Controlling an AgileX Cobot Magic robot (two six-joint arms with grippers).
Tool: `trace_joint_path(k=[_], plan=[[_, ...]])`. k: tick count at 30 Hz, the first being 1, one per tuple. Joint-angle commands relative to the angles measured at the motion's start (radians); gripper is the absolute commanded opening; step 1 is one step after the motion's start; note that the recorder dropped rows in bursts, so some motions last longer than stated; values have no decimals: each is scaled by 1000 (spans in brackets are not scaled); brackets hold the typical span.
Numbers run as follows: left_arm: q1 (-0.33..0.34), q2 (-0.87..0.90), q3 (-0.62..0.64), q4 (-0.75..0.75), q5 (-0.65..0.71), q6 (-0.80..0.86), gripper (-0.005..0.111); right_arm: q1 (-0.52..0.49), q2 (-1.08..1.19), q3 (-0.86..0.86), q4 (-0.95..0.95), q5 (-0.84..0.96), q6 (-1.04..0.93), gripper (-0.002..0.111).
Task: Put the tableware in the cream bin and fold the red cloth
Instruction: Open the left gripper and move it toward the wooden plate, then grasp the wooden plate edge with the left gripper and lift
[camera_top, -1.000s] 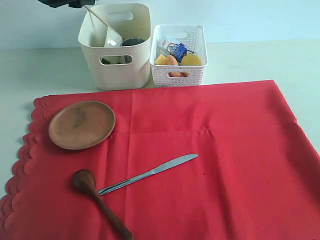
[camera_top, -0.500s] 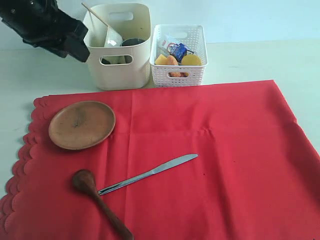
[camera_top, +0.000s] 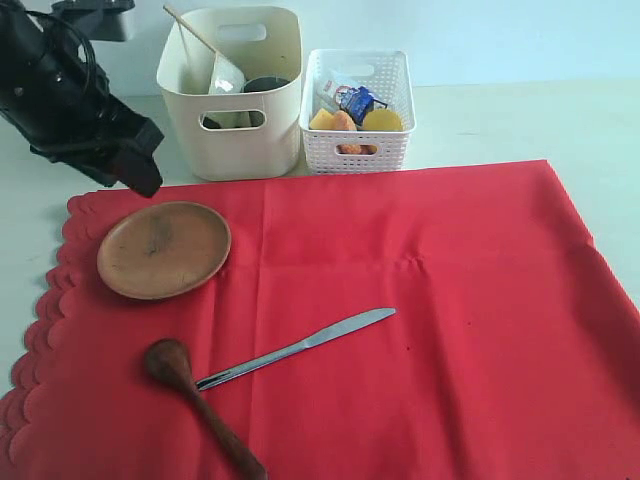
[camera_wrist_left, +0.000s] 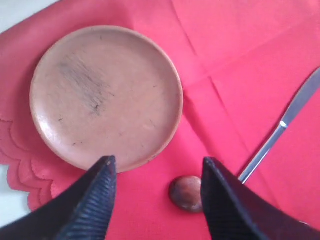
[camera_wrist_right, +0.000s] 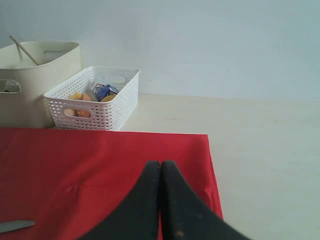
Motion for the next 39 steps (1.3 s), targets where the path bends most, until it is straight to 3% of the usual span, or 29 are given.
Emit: trace_joint_path(k=[1,11,17,39], plan=[[26,-9,36,23,-10,-8,51,-5,-6,5,-2,-6,-3,0],[207,-9,149,-41,-97,7,51,-5,-6,5,-2,-6,-5,0],[309,29,206,-258,-176,121,51,-5,-6,5,-2,-6,-5,0],[314,256,217,-380,-350,147,51,-5,-6,5,-2,-6,-3,0]])
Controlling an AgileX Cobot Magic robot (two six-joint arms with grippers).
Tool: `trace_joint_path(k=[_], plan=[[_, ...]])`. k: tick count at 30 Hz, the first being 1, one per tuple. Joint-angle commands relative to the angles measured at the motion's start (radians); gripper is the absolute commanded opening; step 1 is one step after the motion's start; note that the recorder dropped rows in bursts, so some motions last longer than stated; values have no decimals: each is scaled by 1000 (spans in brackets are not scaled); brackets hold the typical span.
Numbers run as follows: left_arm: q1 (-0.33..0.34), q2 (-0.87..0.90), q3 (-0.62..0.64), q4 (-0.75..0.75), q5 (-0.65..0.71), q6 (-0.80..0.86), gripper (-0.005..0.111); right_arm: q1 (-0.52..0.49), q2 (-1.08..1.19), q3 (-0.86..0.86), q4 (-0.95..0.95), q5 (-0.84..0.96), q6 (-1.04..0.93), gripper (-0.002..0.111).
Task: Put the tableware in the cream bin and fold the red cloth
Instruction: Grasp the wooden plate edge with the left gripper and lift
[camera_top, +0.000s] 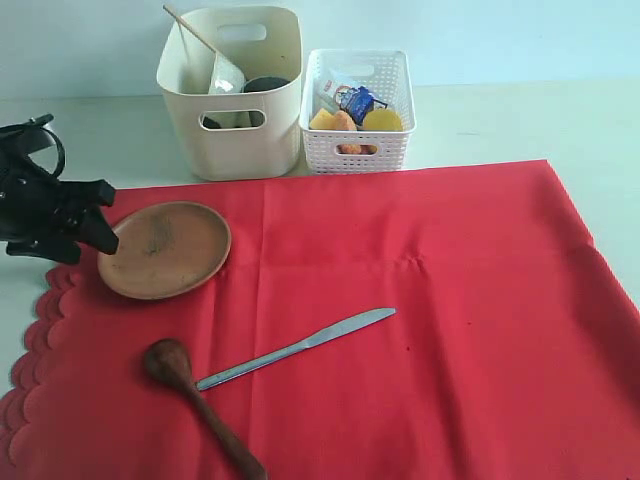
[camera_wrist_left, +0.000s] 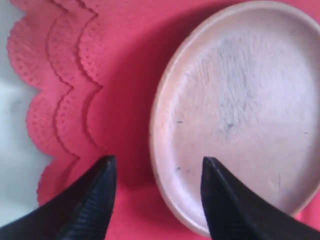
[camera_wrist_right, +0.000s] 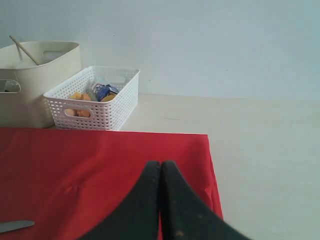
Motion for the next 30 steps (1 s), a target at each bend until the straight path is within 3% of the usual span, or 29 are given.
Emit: trace_joint_path(k=[1,9,17,30], plan=[[1,27,-1,-72,-27,34,51,-5,-6,5,-2,-6,-3,0],[1,81,-1,-175,-30,84,51,-5,-6,5,-2,-6,-3,0],[1,109,-1,-373,0,233,51,-5,-6,5,-2,-6,-3,0],[1,128,-6,-383,21,243,51,-5,-6,5,-2,-6,-3,0]])
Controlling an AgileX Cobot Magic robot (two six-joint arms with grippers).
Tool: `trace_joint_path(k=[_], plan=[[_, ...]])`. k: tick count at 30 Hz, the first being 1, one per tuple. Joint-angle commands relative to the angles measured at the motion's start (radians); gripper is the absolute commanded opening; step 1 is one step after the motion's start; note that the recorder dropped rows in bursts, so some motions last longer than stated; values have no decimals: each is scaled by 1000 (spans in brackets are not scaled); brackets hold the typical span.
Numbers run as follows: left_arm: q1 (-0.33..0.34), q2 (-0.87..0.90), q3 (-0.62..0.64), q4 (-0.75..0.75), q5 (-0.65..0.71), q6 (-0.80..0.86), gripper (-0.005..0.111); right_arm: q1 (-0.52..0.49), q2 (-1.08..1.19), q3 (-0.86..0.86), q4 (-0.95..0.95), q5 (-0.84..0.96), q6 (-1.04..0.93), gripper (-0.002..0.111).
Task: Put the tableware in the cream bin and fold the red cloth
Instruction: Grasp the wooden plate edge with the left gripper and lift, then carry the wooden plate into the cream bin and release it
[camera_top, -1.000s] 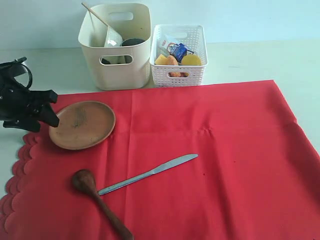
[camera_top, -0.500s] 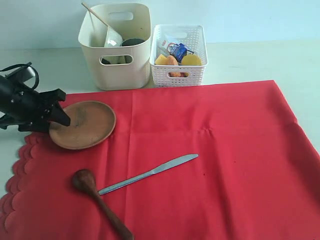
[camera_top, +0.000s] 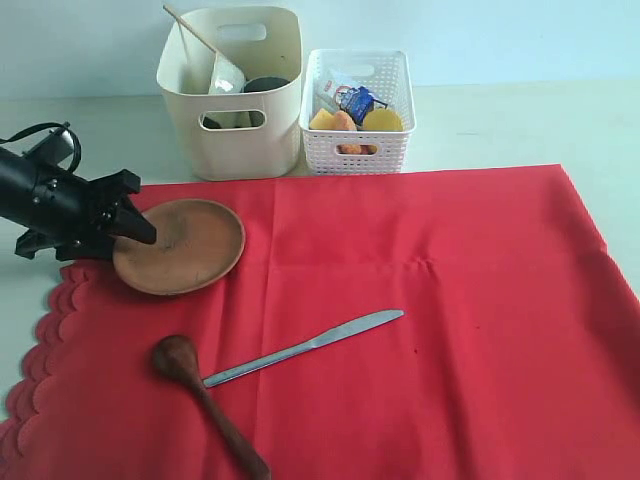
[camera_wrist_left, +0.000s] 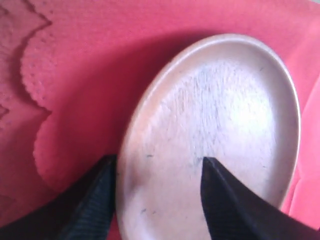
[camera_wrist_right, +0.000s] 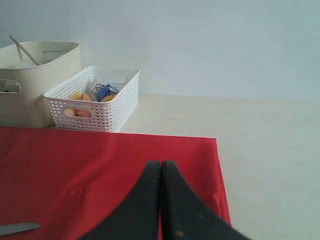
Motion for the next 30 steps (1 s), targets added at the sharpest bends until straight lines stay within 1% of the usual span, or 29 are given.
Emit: trace_joint_path(k=[1,4,6,9,11,12,19,30], plan=[[-1,19,-2,2,21,17,51,-5,-6,5,-2,-6,-3,0],[-1,21,-2,4,24,30,50,-5,-6,5,-2,-6,-3,0],[-1,23,-2,10,21,30,44,-5,-6,5,-2,-6,-3,0],[-1,23,-2,17,7,30,23,-5,-6,5,-2,-6,-3,0],[-1,23,-2,17,-1,30,4,-5,-6,5,-2,-6,-3,0],[-1,23,-2,17,-6,32,0,-5,-6,5,-2,-6,-3,0],[-1,-26,-5,12,4,26,0,-5,-6,5,-2,-6,-3,0],[-1,-214,-5,-2,94,26,0,-5,-6,5,-2,-6,-3,0]])
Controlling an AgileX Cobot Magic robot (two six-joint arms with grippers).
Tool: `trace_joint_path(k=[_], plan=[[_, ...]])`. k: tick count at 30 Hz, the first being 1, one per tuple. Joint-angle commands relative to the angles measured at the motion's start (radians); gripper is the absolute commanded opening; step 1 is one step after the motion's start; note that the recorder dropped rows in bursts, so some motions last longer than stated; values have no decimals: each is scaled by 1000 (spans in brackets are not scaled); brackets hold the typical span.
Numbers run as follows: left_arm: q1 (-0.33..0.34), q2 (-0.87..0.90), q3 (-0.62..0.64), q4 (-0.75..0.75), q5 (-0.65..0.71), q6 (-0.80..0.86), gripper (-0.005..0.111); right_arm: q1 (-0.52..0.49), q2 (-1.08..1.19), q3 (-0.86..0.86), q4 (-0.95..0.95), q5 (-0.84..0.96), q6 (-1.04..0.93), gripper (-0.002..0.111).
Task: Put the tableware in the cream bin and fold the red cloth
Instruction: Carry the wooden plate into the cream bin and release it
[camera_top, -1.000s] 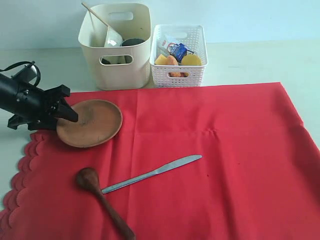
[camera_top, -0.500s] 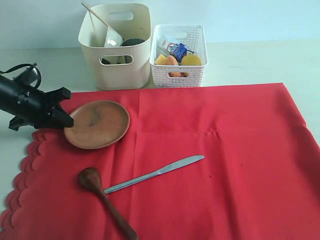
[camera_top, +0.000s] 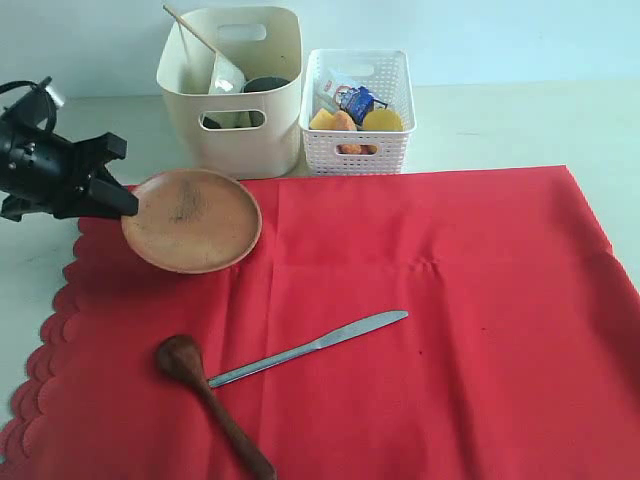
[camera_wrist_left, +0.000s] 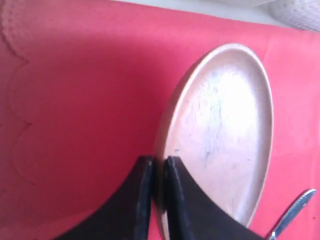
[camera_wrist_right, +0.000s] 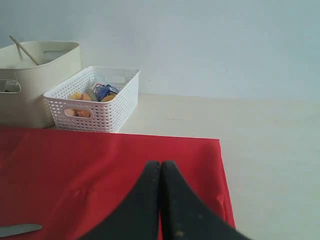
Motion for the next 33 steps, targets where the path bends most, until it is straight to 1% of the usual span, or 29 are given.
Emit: trace_joint_path(k=[1,7,11,15,17,18,22,25,27,30,33], plan=[[-3,-87,-2,-11,50,1,0,-5,-6,5,-2,-6,-3,0],[-3,-200,-2,-22,110,-1,0,-5,-6,5,-2,-6,-3,0],[-3,-287,-3,-44,115,-1,0,-5,-6,5,-2,-6,-3,0],[-3,-362,-83,-45,117,-37,0,-5,-6,5,-2,-6,-3,0],[-3,-366,-142,-45,100,-61,0,-5,-6,5,-2,-6,-3,0],[-3,-364,-179,-45,65,-73,0,-5,-6,5,-2,-6,-3,0],[-4,-297,-271,-45,-68,-73,0,-5,-6,5,-2,-6,-3,0],[-7,-199,-346,-45,-154,-67,0,-5,-6,5,-2,-6,-3,0],[-16,-129,-411,-43,-186,-52,0,-5,-6,5,-2,-6,-3,0],[-39,-55,-470,-41,-192,11,0,-5,-6,5,-2,-6,-3,0],[-81,45,-532,-41,-211,70,0,-5,-6,5,-2,-6,-3,0]])
